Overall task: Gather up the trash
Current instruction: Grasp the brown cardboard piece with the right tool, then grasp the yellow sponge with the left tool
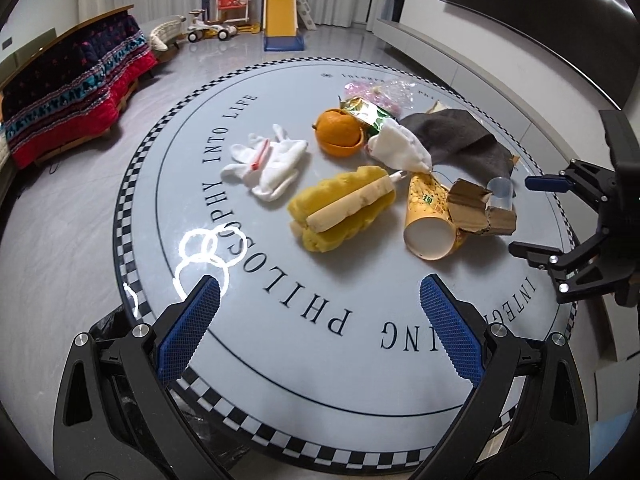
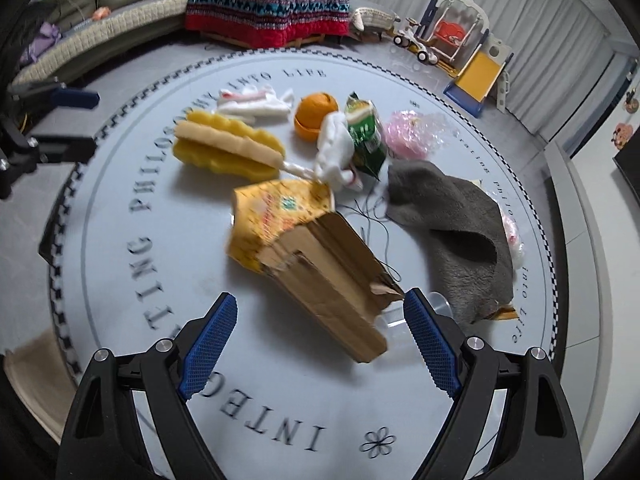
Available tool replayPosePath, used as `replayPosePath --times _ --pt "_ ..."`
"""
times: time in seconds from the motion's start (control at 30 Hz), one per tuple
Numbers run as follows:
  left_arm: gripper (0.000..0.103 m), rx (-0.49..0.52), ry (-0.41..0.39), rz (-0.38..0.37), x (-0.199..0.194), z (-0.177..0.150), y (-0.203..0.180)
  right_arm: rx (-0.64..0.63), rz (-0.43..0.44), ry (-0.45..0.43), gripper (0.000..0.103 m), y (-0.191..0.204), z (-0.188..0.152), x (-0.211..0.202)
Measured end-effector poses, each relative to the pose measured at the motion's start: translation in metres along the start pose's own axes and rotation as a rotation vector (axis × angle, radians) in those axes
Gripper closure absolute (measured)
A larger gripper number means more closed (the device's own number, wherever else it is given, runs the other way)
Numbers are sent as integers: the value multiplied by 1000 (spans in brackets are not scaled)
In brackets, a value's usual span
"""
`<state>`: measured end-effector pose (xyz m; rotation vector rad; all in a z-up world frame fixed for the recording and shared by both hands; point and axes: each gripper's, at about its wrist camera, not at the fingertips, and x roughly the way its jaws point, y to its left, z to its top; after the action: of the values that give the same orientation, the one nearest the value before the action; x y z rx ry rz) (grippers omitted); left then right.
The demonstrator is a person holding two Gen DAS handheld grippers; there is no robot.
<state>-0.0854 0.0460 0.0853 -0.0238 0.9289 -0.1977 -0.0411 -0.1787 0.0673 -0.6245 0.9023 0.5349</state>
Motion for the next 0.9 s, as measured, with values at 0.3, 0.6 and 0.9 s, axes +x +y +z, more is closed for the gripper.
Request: replayPosePath --times 0.3,0.6,0.9 --pt "6 43 26 2 20 18 -9 -74 2 66 68 -8 1 35" --pt "6 176 63 10 55 46 -23 166 184 -7 79 -45 19 17" --pt "6 356 88 69 101 57 -45 346 248 -36 79 -64 34 16"
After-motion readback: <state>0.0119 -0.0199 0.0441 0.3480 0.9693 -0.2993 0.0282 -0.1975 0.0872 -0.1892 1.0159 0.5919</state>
